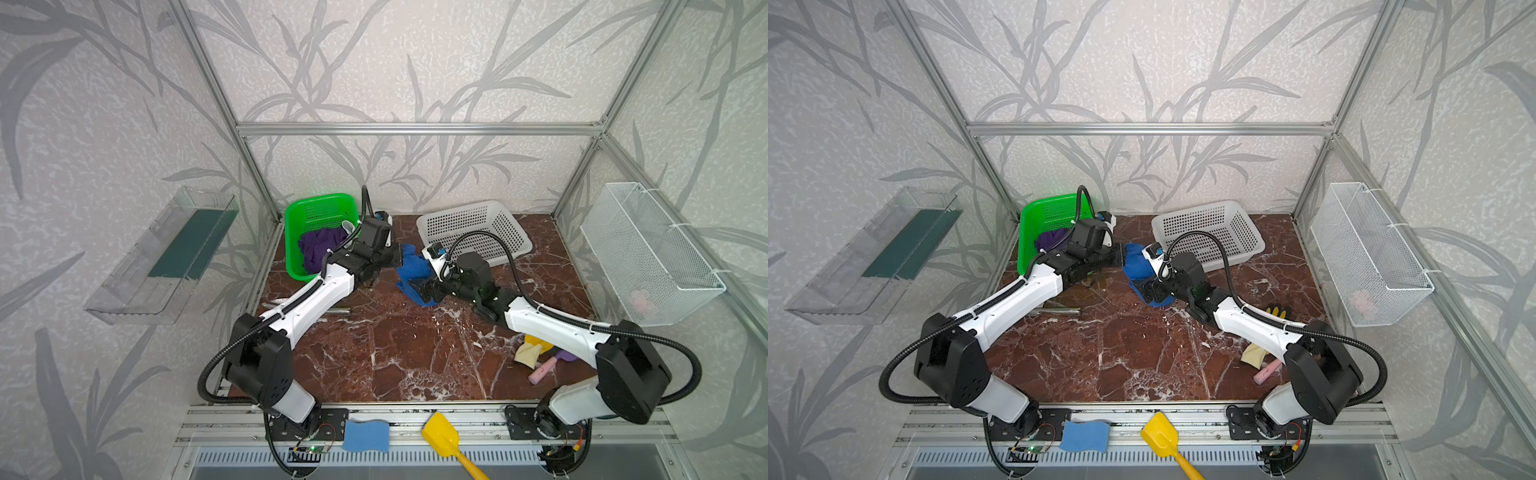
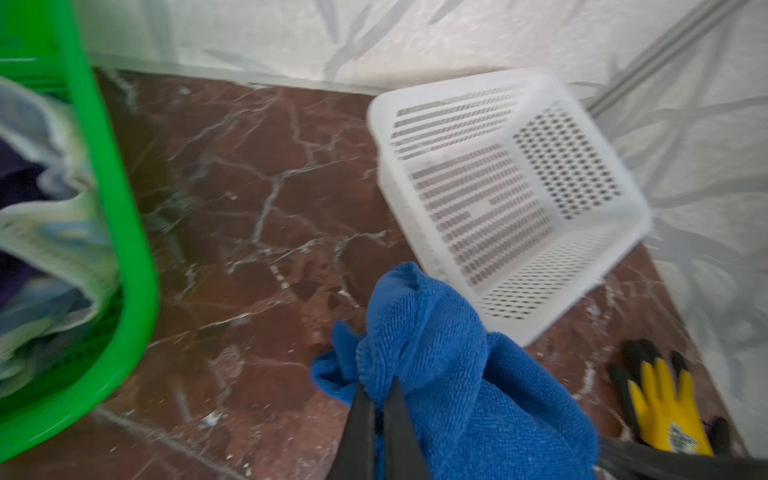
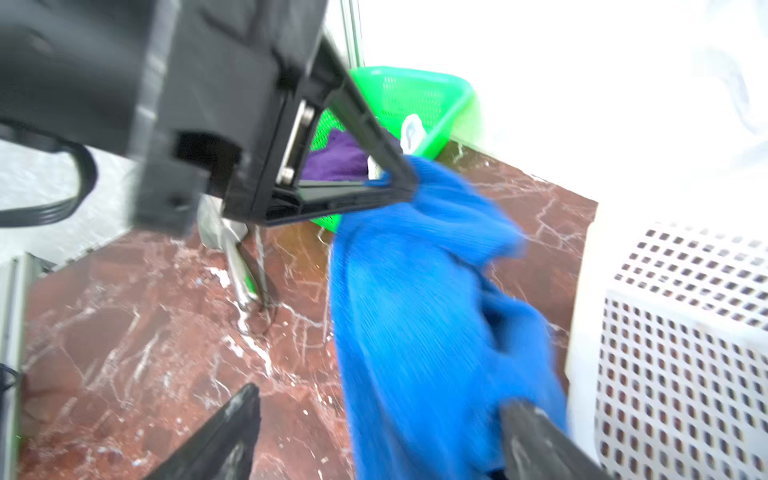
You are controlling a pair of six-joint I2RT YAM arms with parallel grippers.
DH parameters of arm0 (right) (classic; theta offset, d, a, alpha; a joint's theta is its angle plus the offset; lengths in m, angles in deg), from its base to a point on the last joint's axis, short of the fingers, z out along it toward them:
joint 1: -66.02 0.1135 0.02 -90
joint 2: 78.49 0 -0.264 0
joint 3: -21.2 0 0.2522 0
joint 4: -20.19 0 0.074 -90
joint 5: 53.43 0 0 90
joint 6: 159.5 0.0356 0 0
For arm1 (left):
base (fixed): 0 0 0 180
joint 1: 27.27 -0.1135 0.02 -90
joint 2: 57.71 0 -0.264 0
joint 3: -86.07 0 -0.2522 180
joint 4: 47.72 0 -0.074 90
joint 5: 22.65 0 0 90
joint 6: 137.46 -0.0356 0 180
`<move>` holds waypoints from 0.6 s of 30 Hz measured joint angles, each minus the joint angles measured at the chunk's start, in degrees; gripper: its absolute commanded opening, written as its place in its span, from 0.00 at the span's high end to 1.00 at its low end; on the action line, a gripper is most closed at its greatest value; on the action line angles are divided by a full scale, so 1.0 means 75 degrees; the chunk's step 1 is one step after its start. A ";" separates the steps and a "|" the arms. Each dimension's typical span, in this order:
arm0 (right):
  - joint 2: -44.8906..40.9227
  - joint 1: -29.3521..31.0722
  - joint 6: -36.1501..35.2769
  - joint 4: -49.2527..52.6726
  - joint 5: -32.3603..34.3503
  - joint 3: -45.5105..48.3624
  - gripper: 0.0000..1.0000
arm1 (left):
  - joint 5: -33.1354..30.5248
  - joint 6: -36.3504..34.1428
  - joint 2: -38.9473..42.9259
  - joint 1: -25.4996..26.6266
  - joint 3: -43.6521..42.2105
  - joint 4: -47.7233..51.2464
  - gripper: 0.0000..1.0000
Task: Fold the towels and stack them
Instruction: 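Lower the blue towel onto the table with left gripper while right arm draws back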
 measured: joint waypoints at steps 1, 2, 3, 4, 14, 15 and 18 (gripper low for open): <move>0.0073 -0.0035 -0.0029 0.0248 0.0152 -0.0134 0.12 | -0.0189 0.0023 -0.0023 -0.0076 -0.0076 0.0114 1.00; 0.0172 -0.0058 -0.0047 0.0420 0.0309 -0.0306 0.12 | -0.0370 0.0050 -0.0058 -0.0137 -0.0131 0.0219 1.00; 0.0312 -0.0085 -0.0061 0.0635 0.0466 -0.0536 0.12 | -0.0495 0.0064 -0.0070 -0.0160 -0.0160 0.0274 1.00; 0.0466 -0.0099 -0.0076 0.0804 0.0609 -0.0804 0.12 | -0.0589 0.0073 -0.0070 -0.0160 -0.0184 0.0294 1.00; 0.3127 -0.0236 0.0082 0.2885 0.2387 -0.4462 0.23 | -0.0898 0.0122 -0.0070 -0.0154 -0.0679 0.0090 1.00; 0.3360 -0.0245 0.0119 0.3042 0.2544 -0.4689 0.23 | -0.0880 0.0125 -0.0070 -0.0157 -0.0717 0.0070 1.00; 0.4089 -0.0303 0.0251 0.3506 0.3092 -0.5217 0.26 | -0.0775 0.0122 -0.0070 -0.0154 -0.0740 -0.0020 1.00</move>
